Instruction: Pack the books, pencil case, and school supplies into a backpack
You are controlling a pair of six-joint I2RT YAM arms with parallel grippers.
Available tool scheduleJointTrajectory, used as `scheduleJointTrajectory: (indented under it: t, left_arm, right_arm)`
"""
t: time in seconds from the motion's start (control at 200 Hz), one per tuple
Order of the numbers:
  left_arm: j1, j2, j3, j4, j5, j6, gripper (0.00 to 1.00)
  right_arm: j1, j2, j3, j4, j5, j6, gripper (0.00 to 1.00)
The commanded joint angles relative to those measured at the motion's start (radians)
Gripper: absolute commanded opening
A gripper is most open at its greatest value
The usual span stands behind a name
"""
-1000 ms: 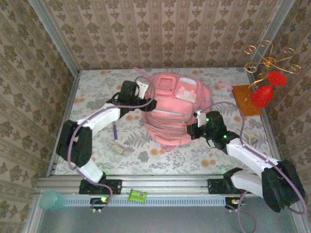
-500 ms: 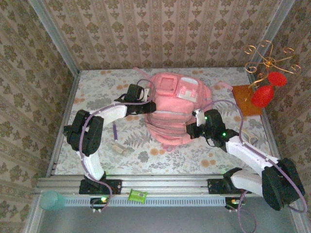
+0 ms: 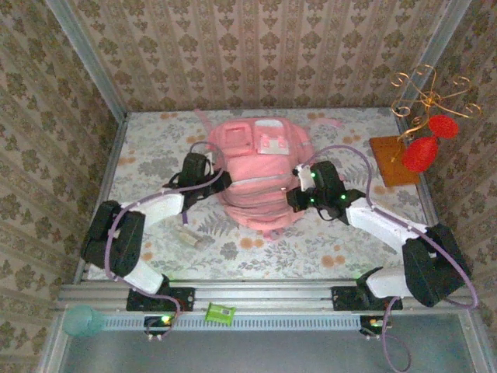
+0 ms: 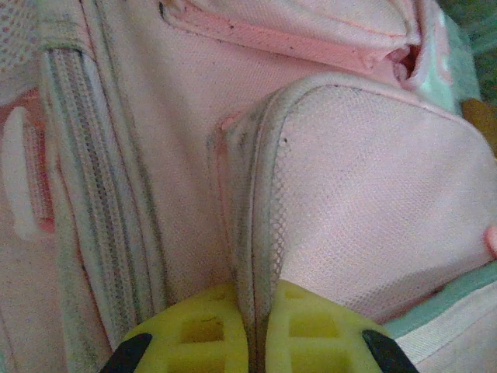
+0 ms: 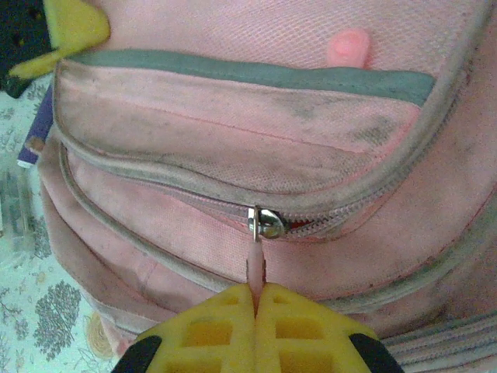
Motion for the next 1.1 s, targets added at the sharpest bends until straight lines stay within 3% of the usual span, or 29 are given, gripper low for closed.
scheduleJointTrajectory:
  t: [0.0, 0.145, 0.285, 0.905, 1.095]
  left_arm:
    - [-0.051, -0.058, -0.061, 0.078, -0.171, -0.107, 0.00]
    - [-0.118, -0.065, -0.087, 0.112, -0.286, -0.155, 0.00]
    - [-0.121, -0.064, -0.102, 0.142, -0.329, -0.188, 0.00]
    - [-0.262, -0.049, -0.075, 0.195, -0.383, -0.277, 0.00]
    - [-0.316, -0.029, -0.076, 0.236, -0.367, -0.306, 0.00]
  right_arm:
    - [0.031, 0.021, 0.029, 0.059, -0.032, -0.031, 0.00]
    - [0.105, 0.036, 0.023, 0.083, -0.044, -0.015, 0.00]
    - [0.152, 0.011, -0.003, 0.082, -0.042, -0.021, 0.00]
    - [0.334, 0.192, 0.098, 0.170, 0.056, 0.059, 0.00]
    - [0.329, 0.206, 0.118, 0.237, 0.056, 0.111, 0.00]
